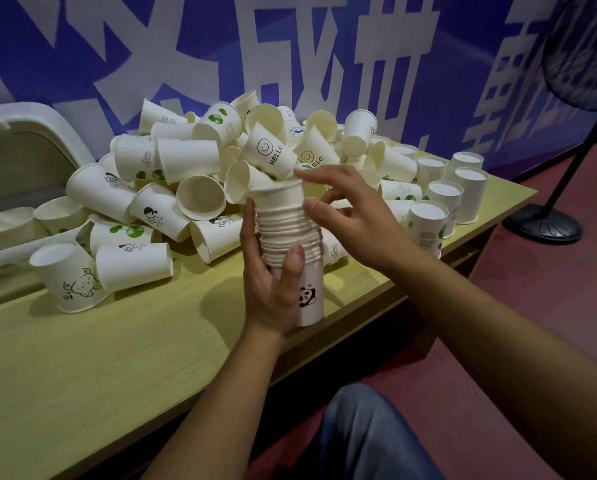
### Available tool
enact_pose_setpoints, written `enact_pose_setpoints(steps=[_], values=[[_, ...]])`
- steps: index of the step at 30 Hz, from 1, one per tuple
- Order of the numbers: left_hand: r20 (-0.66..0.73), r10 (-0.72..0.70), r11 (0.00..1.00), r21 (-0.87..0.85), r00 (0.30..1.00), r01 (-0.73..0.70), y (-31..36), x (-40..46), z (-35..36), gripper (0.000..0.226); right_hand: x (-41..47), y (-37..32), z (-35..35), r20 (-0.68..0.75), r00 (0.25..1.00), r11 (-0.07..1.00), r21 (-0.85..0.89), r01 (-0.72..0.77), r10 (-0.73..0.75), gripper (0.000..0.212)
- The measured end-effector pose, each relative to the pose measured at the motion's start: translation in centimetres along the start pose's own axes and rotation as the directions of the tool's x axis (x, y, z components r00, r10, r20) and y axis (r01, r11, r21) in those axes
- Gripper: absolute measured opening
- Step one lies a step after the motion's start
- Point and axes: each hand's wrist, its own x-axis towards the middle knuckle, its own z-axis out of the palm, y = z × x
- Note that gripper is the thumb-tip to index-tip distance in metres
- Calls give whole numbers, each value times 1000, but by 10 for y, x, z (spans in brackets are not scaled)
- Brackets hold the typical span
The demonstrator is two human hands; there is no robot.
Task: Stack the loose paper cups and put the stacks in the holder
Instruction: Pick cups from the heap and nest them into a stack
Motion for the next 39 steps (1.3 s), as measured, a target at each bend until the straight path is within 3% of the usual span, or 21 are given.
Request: enact_pose_setpoints(steps=[4,8,14,18,24,29,33,37,39], values=[[-22,4,1000,10,1000,-4,-2,0,-1,78,-14,11,-7,19,1000,996,-92,-4,5,37],[48,31,997,67,998,-35,-4,0,1,83,-26,14,-24,-31,999,976,-218,-11,5,41],[79,60,996,56,995,-64,-7,1,-1,81,-47,38,-57,-376,926,860,-461,-217,32,40],[100,60,997,51,993,-65,-9,1,-1,80,-54,52,-72,-457,875,726,-545,-419,161,48],[160,48,996,66,986,-60,-3,2,7,79,-54,67,-75,-429,845,755,-423,-501,319,47],[250,51,996,61,967,-68,11,2,32,78,-53,73,-77,-438,830,818,-294,-495,345,46],[348,41,990,110,936,-84,13,2,50,82,-53,72,-82,-420,841,827,-291,-481,341,55],[325,23,994,96,946,-57,7,1,53,80,-56,70,-88,-396,856,861,-242,-446,332,74],[306,20,995,91,952,-50,7,1,53,78,-58,71,-92,-396,862,869,-244,-431,316,72]])
